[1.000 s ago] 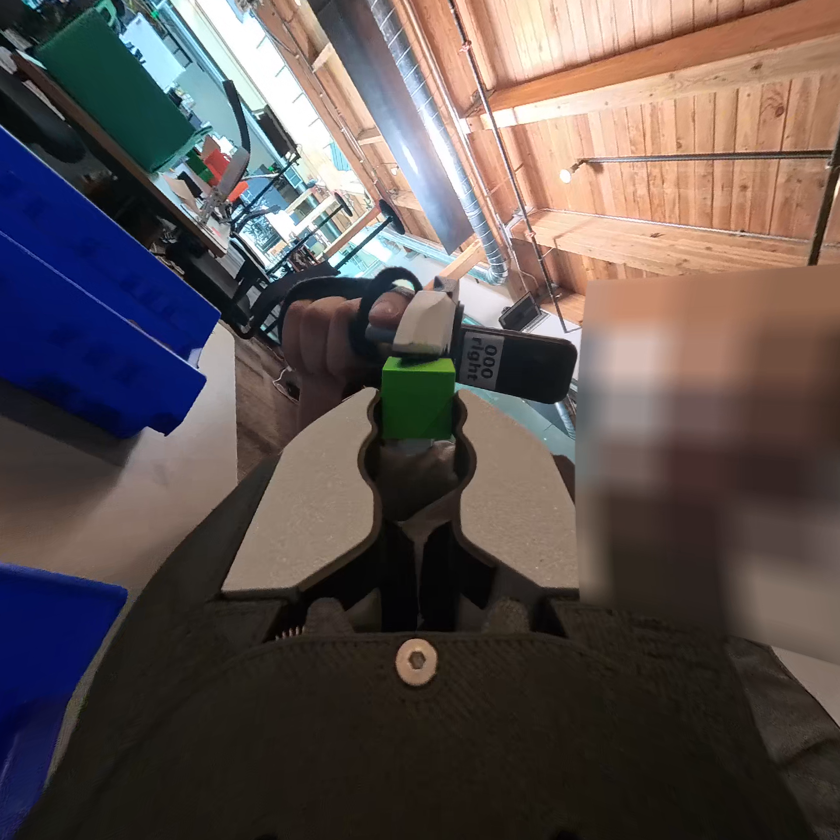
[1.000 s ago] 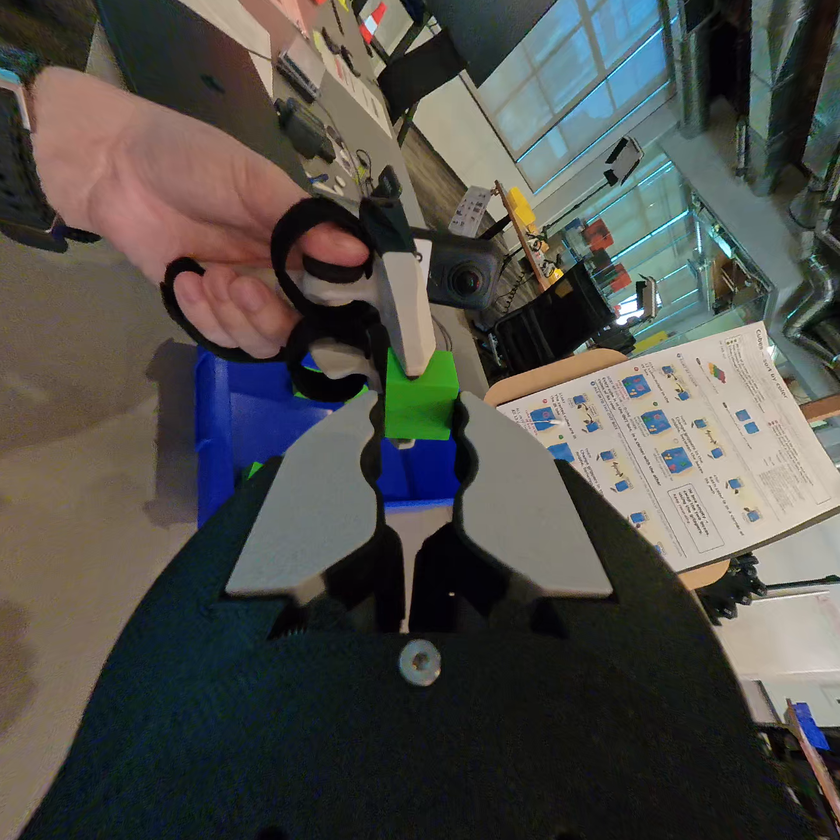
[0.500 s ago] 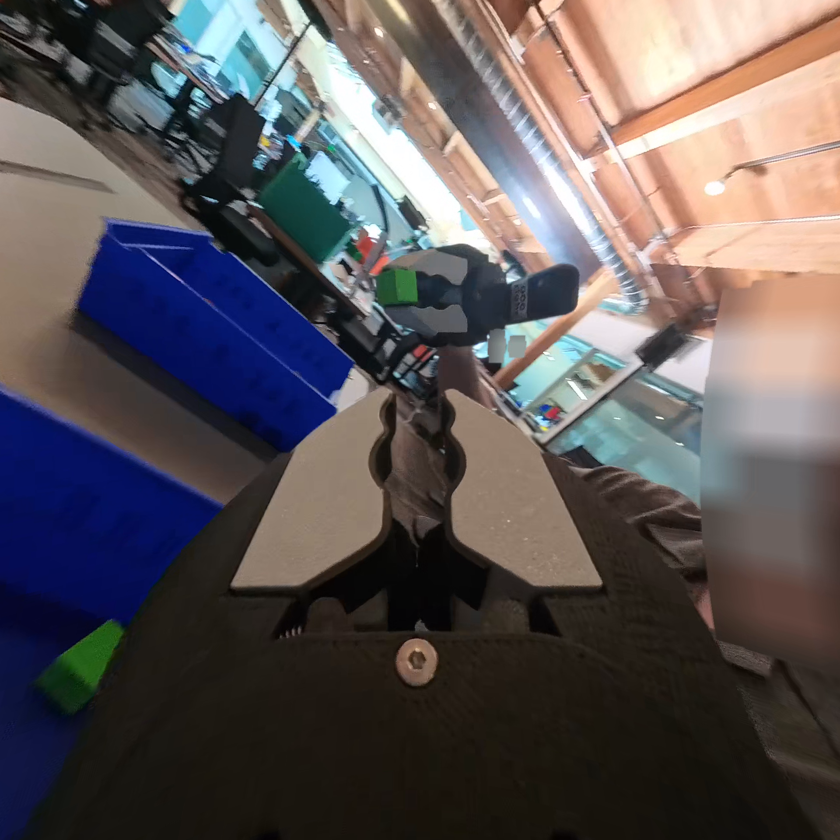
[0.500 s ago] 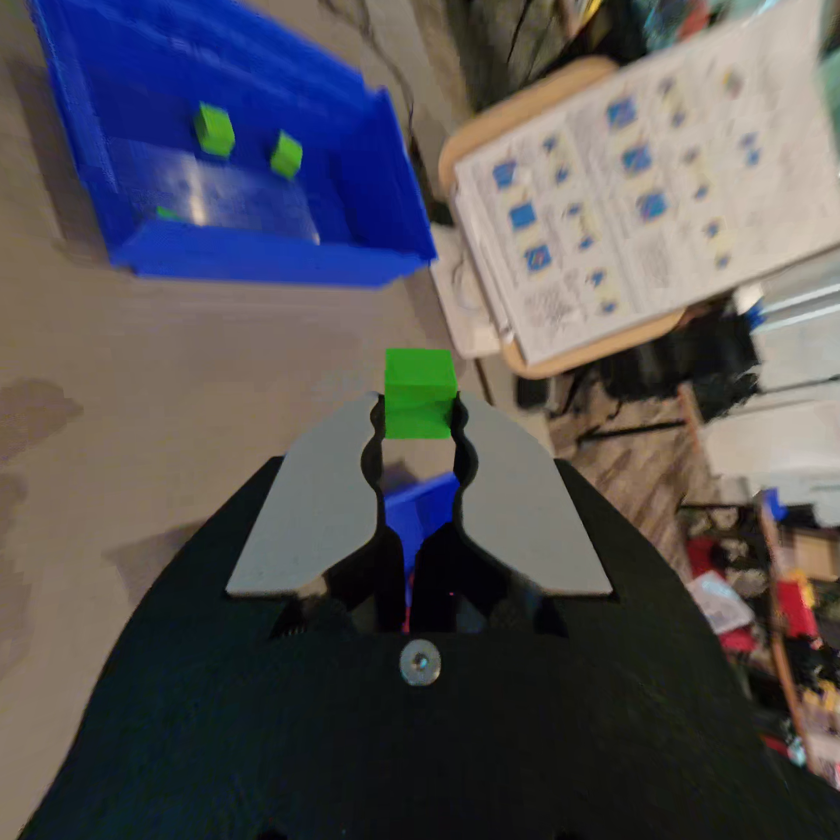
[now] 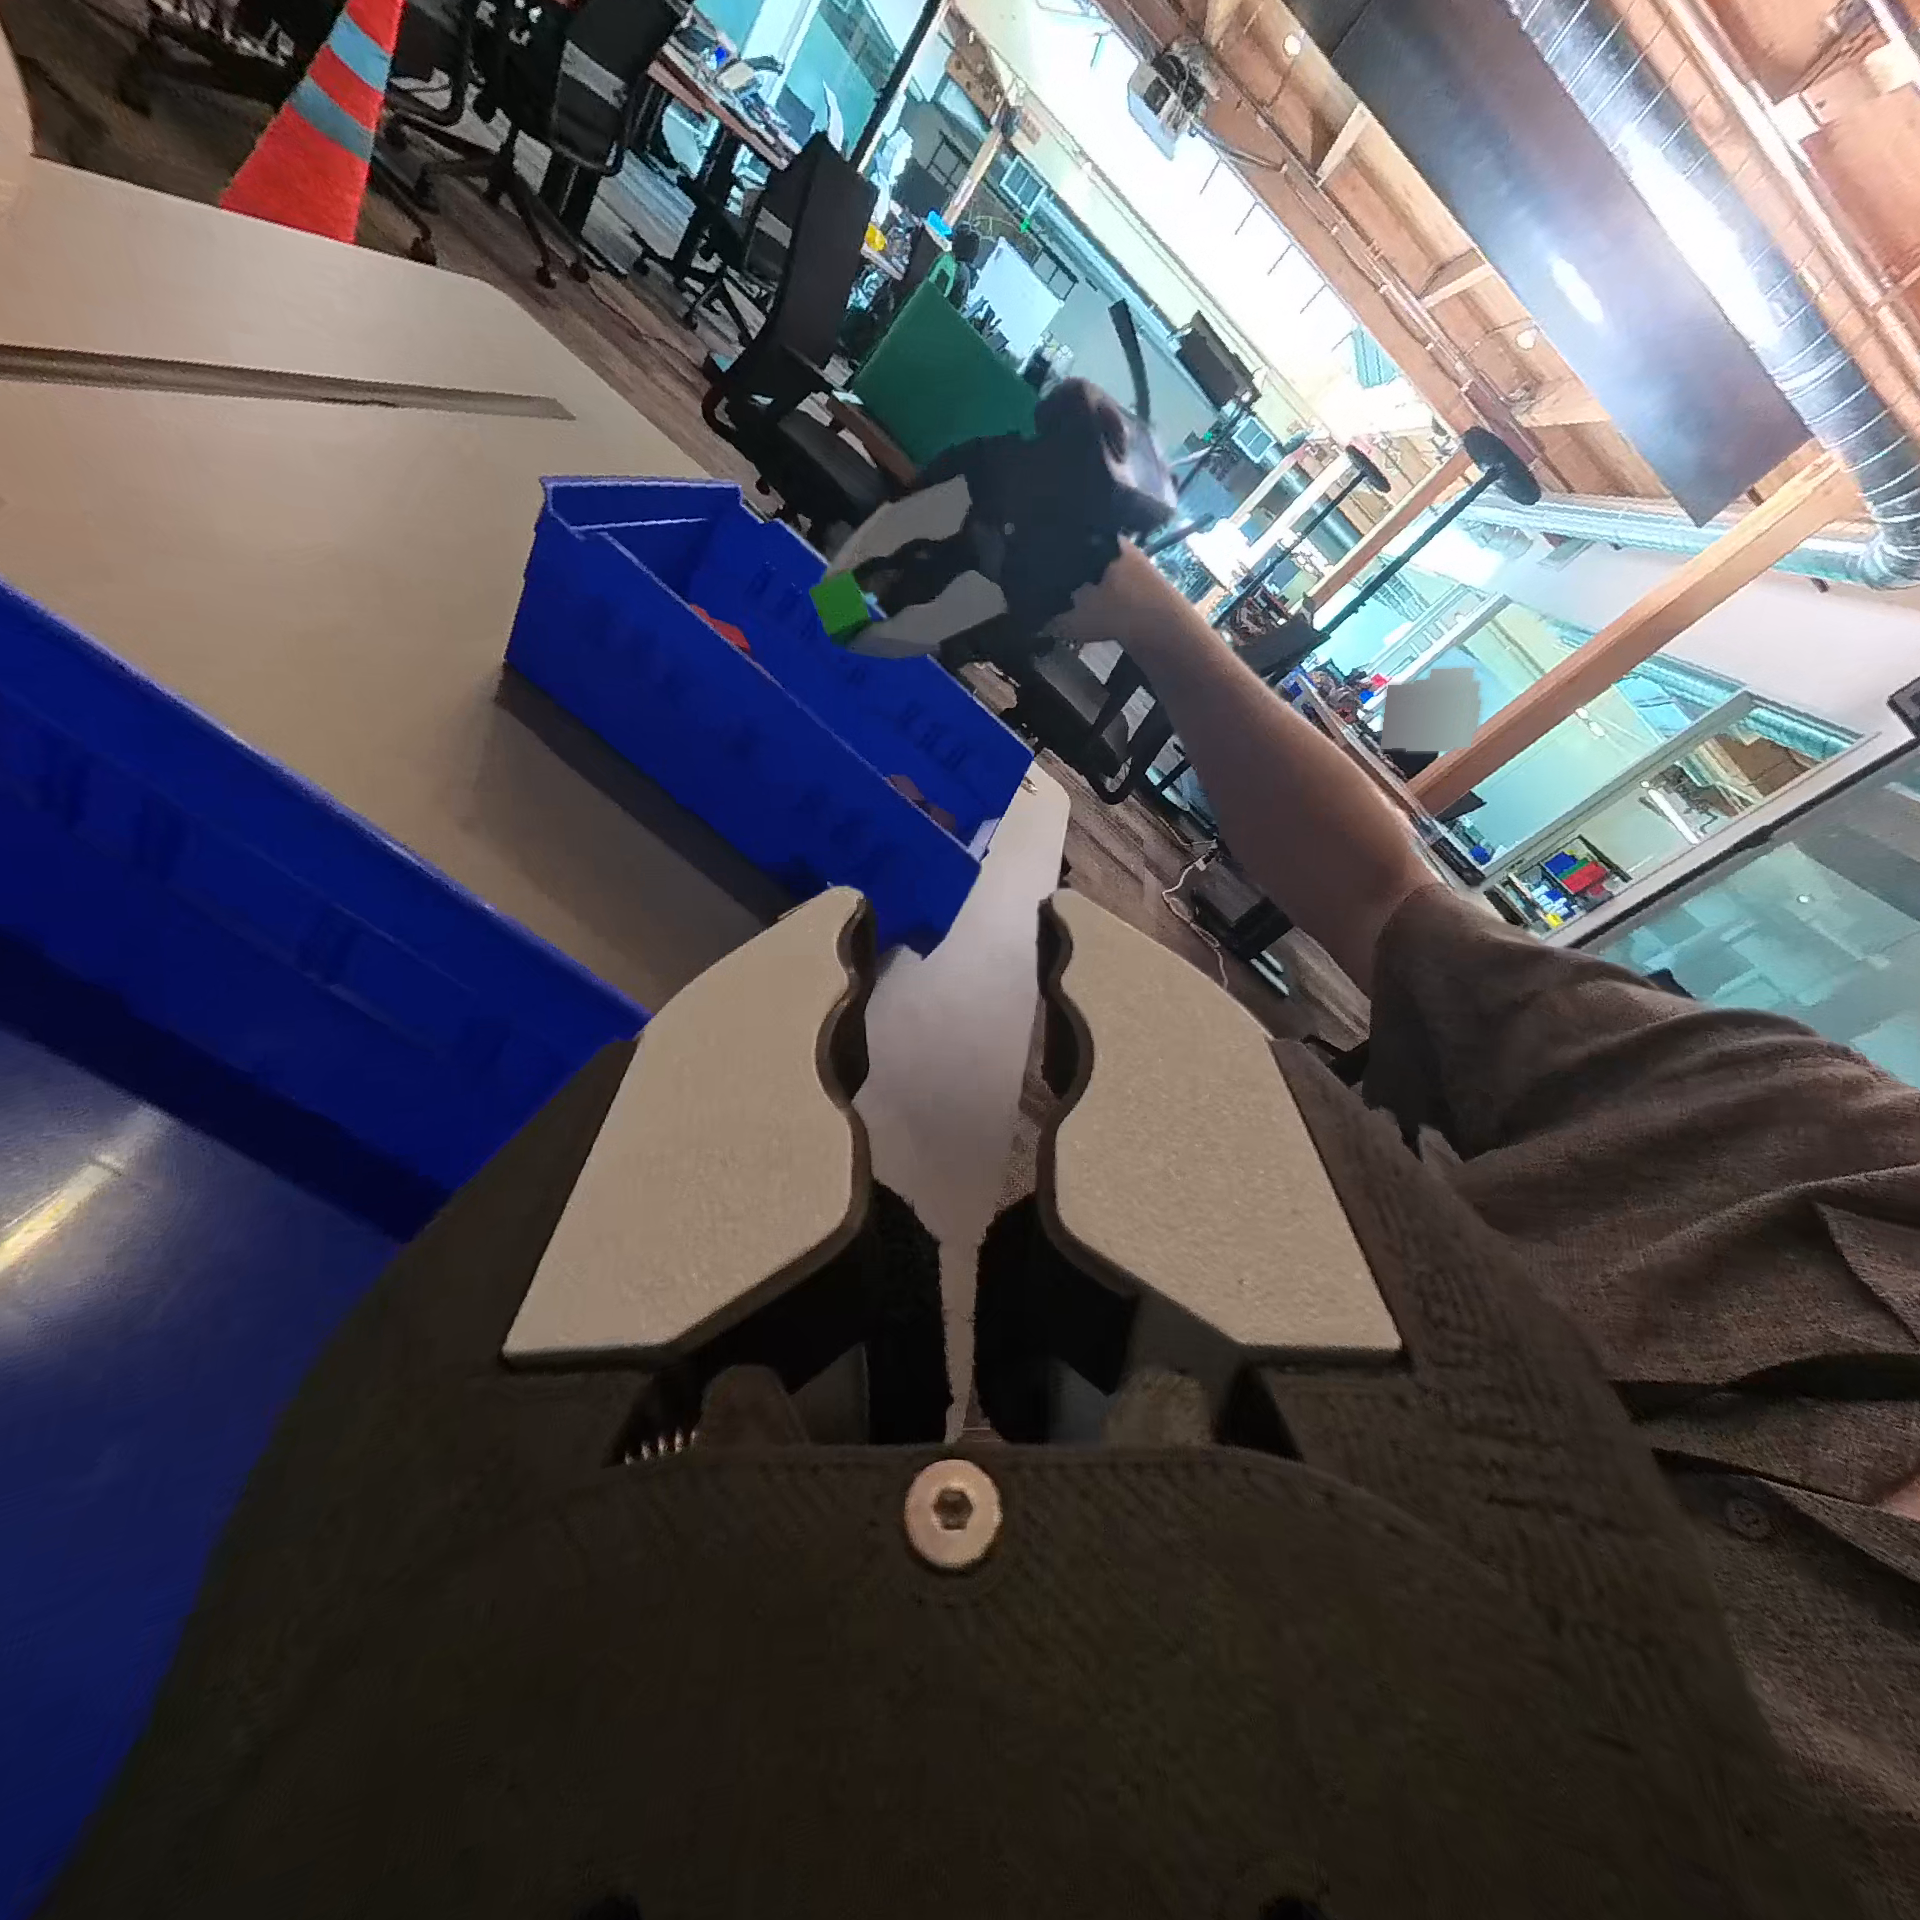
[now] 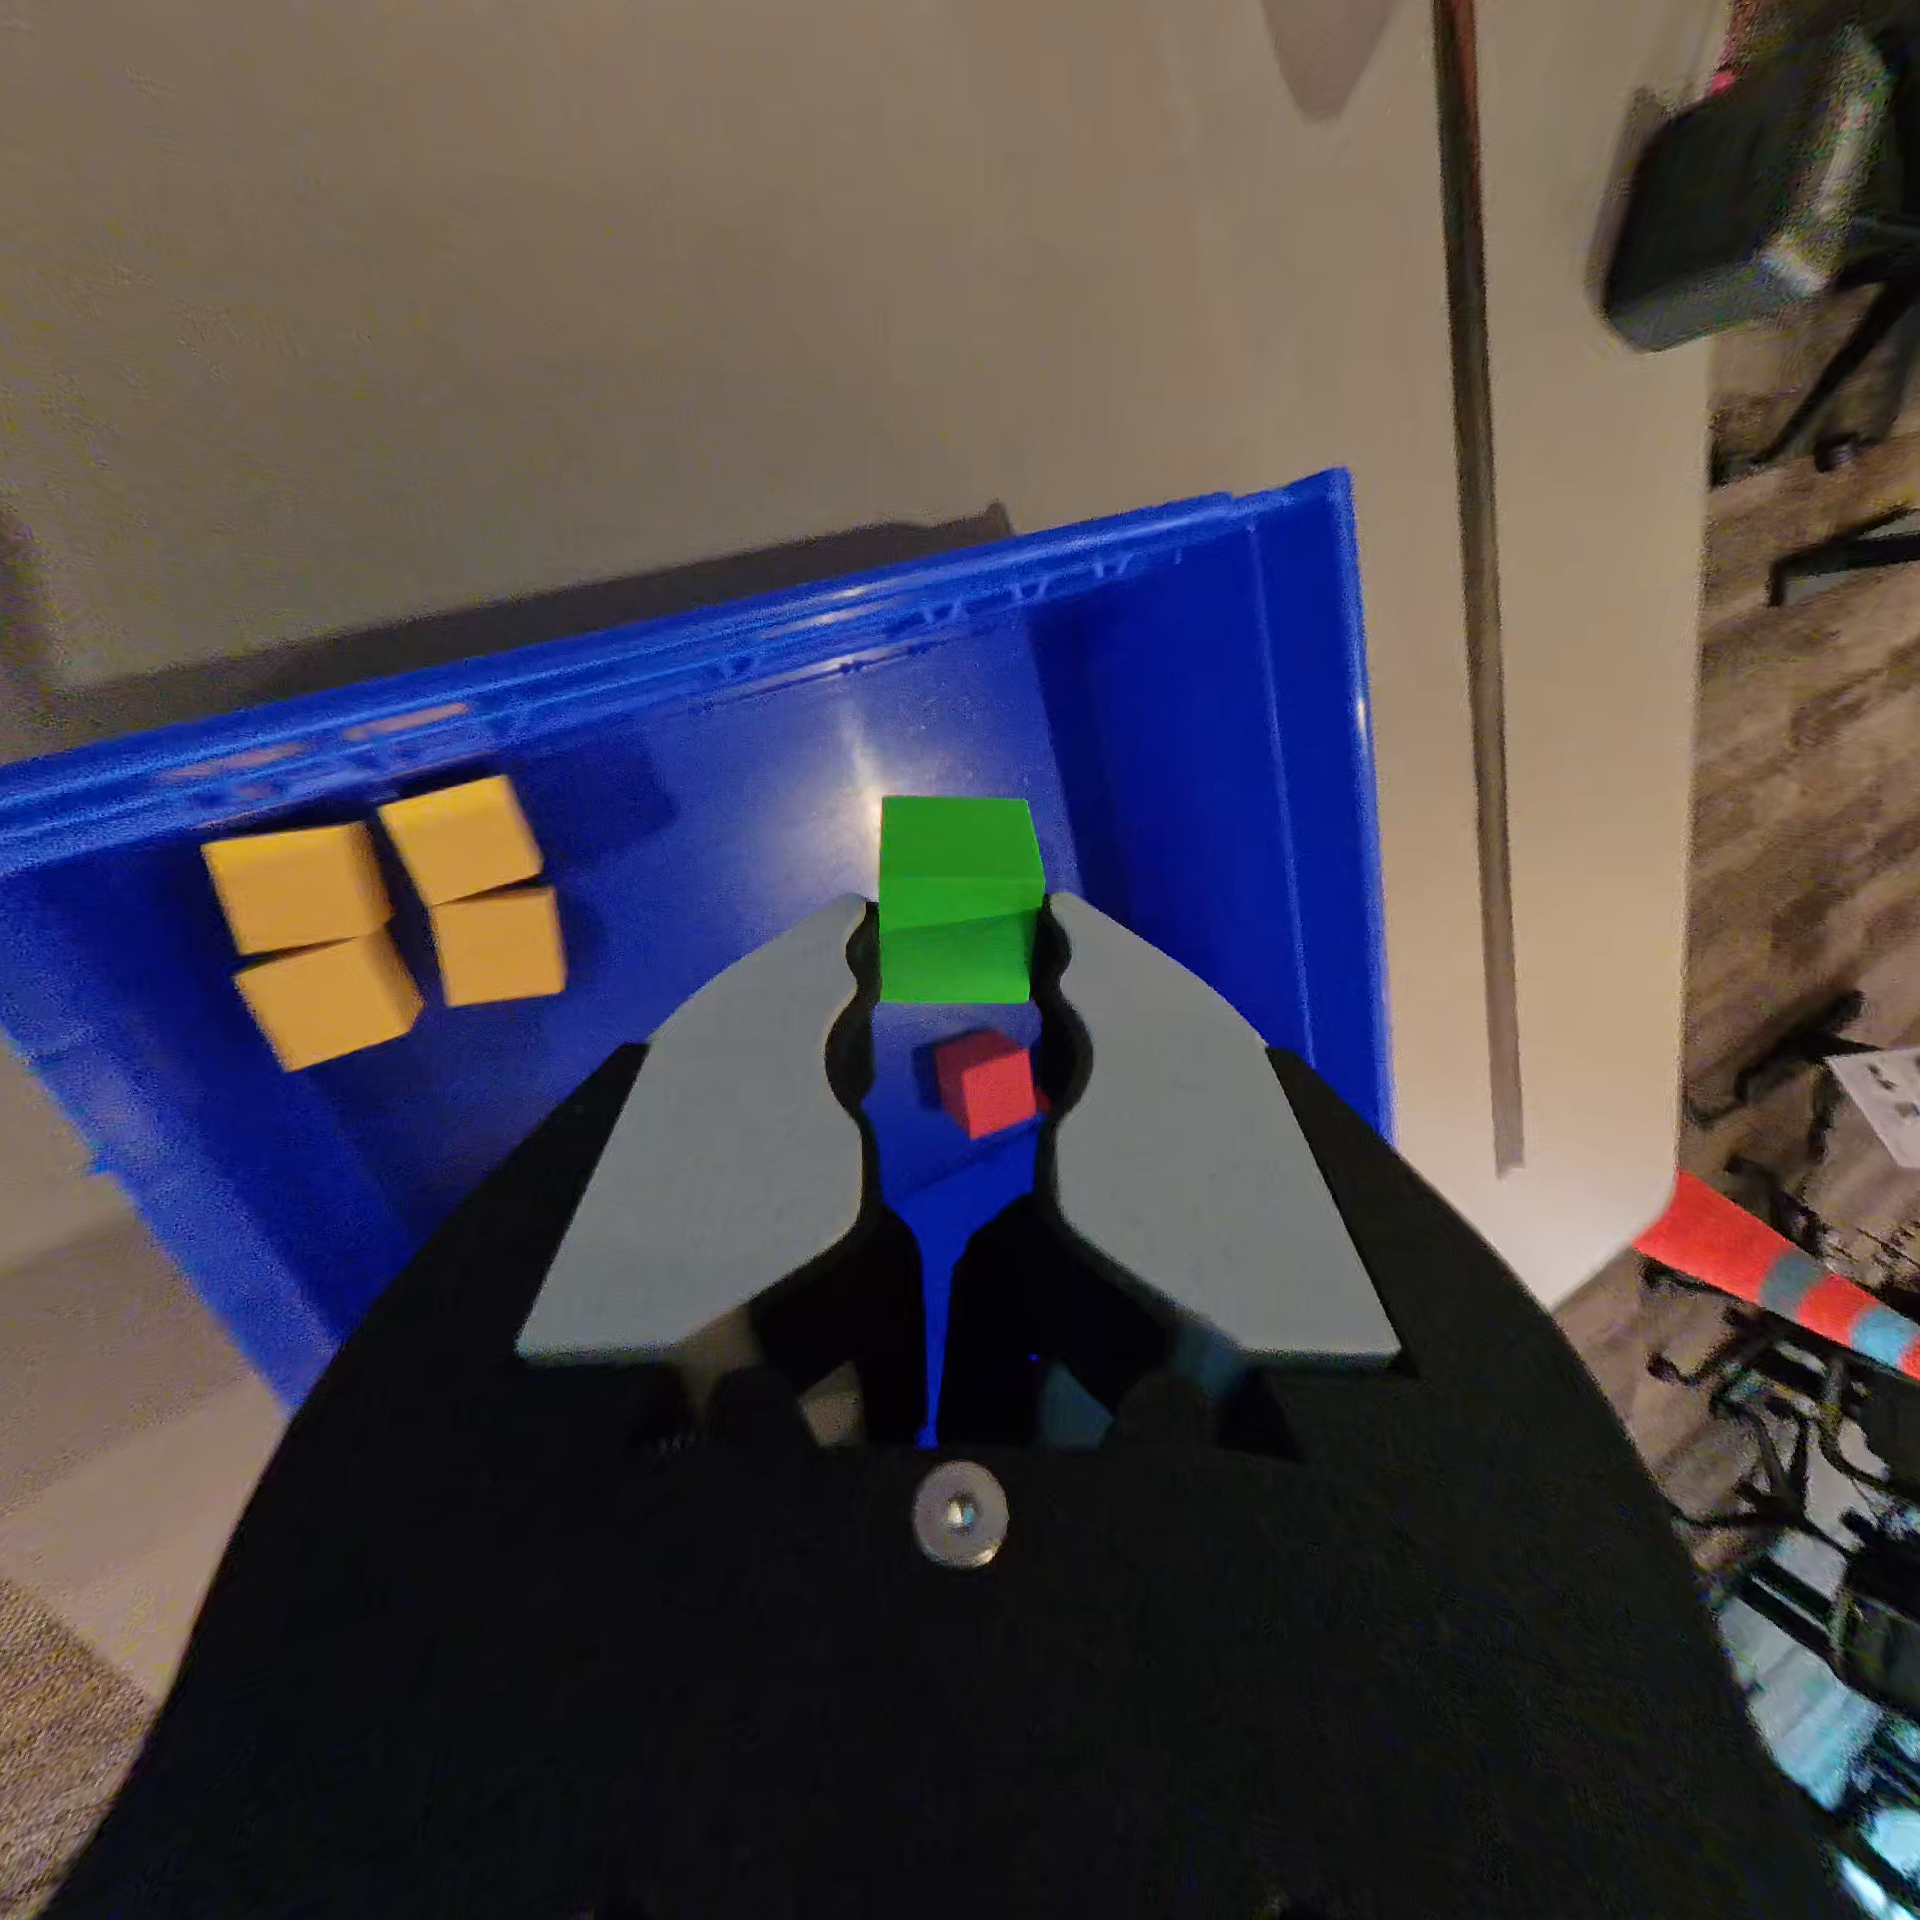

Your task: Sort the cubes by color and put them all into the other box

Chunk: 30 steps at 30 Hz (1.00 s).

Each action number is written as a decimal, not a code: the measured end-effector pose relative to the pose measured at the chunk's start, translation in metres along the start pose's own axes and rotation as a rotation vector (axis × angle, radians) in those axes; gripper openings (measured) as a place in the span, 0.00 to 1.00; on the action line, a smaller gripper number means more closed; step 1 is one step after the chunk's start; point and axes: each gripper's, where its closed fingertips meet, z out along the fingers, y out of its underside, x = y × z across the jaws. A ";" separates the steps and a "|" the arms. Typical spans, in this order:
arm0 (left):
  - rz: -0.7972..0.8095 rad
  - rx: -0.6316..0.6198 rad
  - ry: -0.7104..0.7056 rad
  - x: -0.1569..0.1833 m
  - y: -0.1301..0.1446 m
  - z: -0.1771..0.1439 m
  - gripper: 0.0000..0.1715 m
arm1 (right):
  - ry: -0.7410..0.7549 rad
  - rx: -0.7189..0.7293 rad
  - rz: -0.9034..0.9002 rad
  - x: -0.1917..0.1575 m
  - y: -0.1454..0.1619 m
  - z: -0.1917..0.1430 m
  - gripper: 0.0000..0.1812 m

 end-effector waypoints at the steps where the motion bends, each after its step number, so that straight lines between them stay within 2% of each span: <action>1: -0.002 -0.006 -0.010 -0.002 0.001 -0.001 0.18 | -0.028 0.000 -0.004 0.004 0.001 0.012 0.15; 8: -0.012 -0.058 -0.096 -0.020 0.011 -0.004 0.18 | -0.169 -0.091 -0.067 0.024 0.017 0.087 0.15; 14: -0.048 -0.063 -0.113 -0.028 0.013 0.001 0.18 | -0.186 -0.066 -0.108 0.032 0.009 0.120 0.16; 25: -0.045 -0.074 -0.139 -0.022 0.017 0.007 0.18 | -0.255 -0.023 -0.056 0.032 0.001 0.142 0.16; 30: -0.031 -0.112 -0.174 -0.027 0.015 0.008 0.19 | -0.293 -0.056 0.027 0.030 0.005 0.129 0.28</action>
